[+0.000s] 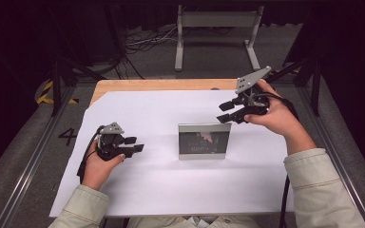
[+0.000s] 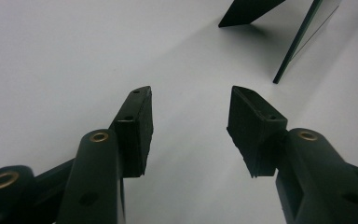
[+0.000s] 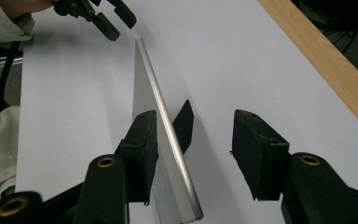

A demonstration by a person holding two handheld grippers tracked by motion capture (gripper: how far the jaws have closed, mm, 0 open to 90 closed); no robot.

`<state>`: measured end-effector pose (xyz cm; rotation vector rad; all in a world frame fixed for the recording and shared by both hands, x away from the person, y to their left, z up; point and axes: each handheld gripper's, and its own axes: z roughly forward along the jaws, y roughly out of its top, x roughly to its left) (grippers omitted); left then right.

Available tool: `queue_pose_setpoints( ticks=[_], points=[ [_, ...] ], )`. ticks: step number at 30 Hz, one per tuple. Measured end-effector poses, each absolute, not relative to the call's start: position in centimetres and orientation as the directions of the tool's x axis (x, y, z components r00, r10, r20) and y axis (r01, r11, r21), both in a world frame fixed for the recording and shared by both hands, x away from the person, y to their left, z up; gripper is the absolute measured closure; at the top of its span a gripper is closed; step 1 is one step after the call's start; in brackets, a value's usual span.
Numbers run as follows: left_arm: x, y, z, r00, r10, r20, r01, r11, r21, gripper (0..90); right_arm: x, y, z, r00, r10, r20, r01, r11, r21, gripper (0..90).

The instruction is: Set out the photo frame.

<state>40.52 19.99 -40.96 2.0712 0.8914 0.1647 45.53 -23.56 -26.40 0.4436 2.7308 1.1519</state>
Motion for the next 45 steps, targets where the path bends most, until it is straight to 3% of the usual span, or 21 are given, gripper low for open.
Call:
queue_pose_setpoints(
  ticks=[18, 45],
  points=[
    [40.4, 21.1, -41.2, 0.723, 0.66, -0.206, 0.538, -0.35, 0.767, 45.8, 44.3, -29.4, -26.6, -0.891, 0.453, -0.024, 0.28, 0.59, 0.757, 45.2],
    [40.5, 21.2, -41.4, 0.714, 0.674, -0.19, 0.537, -0.352, 0.767, 44.2, 43.7, -33.6, -31.3, -0.788, 0.616, -0.006, 0.374, 0.486, 0.79, 38.0]
  ],
)
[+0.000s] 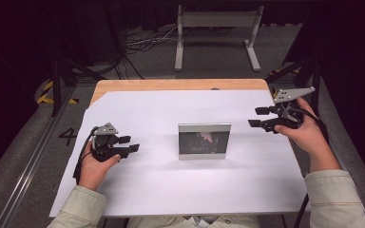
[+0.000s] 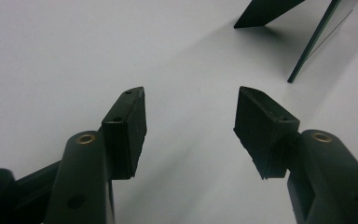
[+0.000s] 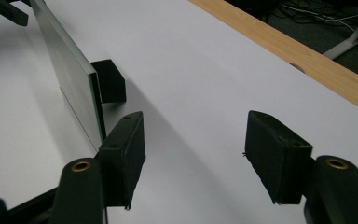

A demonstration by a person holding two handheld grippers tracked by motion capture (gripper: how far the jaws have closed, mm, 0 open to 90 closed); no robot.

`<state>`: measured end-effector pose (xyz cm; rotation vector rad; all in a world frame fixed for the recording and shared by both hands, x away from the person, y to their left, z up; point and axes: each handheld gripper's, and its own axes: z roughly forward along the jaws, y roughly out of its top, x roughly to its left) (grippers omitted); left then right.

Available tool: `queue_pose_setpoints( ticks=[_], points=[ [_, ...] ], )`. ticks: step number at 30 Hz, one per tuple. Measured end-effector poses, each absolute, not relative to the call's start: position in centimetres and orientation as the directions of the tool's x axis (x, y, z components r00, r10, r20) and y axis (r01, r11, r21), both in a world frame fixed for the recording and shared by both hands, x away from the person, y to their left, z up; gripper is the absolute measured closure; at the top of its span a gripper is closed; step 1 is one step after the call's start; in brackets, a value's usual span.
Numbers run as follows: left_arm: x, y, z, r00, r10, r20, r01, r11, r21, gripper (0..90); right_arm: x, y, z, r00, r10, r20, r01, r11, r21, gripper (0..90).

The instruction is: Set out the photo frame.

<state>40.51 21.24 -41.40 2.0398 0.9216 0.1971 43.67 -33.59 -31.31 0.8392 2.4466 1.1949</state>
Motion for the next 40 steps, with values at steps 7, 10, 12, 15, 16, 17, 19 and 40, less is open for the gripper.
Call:
queue_pose_setpoints(
  ticks=[7, 10, 12, 15, 16, 17, 19, 40],
  points=[
    [40.5, 21.3, -41.4, 0.709, 0.68, -0.185, 0.535, -0.348, 0.77, 44.2, 42.9, -34.1, -33.4, -0.769, 0.639, -0.005, 0.386, 0.471, 0.793, 36.0],
    [40.5, 21.3, -41.4, 0.709, 0.68, -0.185, 0.535, -0.349, 0.769, 44.2, 42.6, -34.2, -34.0, -0.764, 0.646, -0.005, 0.388, 0.465, 0.796, 35.3],
    [40.5, 21.3, -41.4, 0.709, 0.681, -0.185, 0.535, -0.348, 0.769, 44.1, 42.4, -34.3, -34.3, -0.76, 0.65, -0.008, 0.387, 0.462, 0.798, 35.3],
    [40.5, 21.3, -41.4, 0.707, 0.682, -0.187, 0.537, -0.346, 0.77, 44.1, 42.1, -34.2, -35.1, -0.753, 0.659, -0.007, 0.391, 0.456, 0.799, 35.2],
    [40.5, 21.3, -41.4, 0.708, 0.682, -0.187, 0.537, -0.346, 0.769, 44.2, 42.0, -34.2, -35.3, -0.751, 0.661, -0.008, 0.391, 0.453, 0.801, 35.1],
    [40.5, 21.3, -41.4, 0.707, 0.682, -0.187, 0.537, -0.346, 0.77, 44.2, 41.9, -34.2, -35.6, -0.75, 0.662, -0.003, 0.392, 0.448, 0.804, 34.8],
    [40.5, 21.3, -41.4, 0.708, 0.682, -0.186, 0.536, -0.347, 0.77, 44.2, 41.8, -34.1, -36.0, -0.746, 0.666, 0.014, 0.399, 0.429, 0.81, 34.4],
    [40.5, 21.7, -41.3, 0.707, 0.683, -0.183, 0.527, -0.336, 0.781, 44.1, 41.5, -35.0, -38.5, -0.715, 0.698, 0.049, 0.454, 0.409, 0.792, 32.0]
  ],
)
